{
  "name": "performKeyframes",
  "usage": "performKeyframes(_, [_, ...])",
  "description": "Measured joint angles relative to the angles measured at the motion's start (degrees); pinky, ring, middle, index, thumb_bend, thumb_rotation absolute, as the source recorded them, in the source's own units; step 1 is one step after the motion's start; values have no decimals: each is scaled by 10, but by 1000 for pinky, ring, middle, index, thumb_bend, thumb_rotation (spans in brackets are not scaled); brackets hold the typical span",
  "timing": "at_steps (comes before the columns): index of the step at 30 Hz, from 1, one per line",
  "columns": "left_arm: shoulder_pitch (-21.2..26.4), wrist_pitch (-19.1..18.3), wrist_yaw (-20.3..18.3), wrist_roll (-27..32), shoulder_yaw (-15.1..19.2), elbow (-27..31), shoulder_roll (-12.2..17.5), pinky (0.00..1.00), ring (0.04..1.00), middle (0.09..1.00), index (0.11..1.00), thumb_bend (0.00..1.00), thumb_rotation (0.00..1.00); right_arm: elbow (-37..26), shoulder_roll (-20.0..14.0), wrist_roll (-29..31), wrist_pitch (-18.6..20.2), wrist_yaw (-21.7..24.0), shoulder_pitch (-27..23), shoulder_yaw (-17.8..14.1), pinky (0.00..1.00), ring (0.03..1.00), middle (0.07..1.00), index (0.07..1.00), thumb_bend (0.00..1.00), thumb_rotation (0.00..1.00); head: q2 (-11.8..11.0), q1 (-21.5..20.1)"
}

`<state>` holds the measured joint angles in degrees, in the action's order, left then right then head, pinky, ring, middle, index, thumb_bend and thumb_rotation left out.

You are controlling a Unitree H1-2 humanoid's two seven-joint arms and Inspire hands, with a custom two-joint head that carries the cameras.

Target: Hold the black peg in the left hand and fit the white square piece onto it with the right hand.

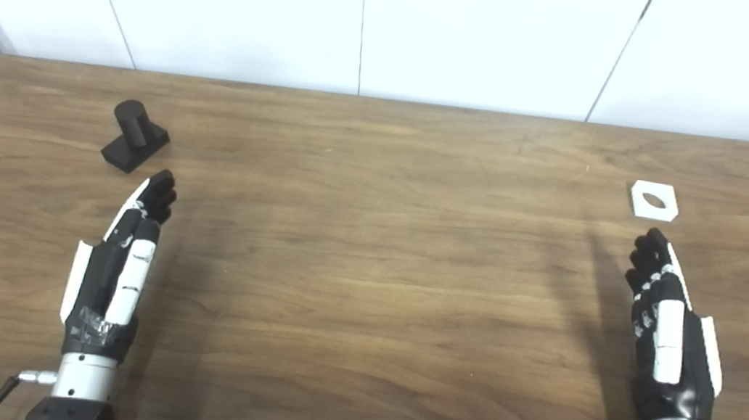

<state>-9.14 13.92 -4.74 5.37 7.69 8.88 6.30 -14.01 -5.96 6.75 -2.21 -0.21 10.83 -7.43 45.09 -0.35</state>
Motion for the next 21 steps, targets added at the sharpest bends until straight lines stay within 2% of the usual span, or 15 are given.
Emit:
performKeyframes(2, [1,-11,0,9,1,0,-2,998,970,977,966,455,901,0,0,3,1,3,0,1,979,972,954,949,564,952,0,0])
performKeyframes(7, [2,-33,2,16,3,2,-5,1000,996,997,997,461,905,-1,0,16,3,6,0,1,992,982,962,957,576,942,1,1])
performKeyframes(21, [-4,-62,14,16,-1,16,-18,1000,1000,993,991,467,885,-6,-2,36,6,20,3,-5,989,981,965,966,561,922,-4,13])
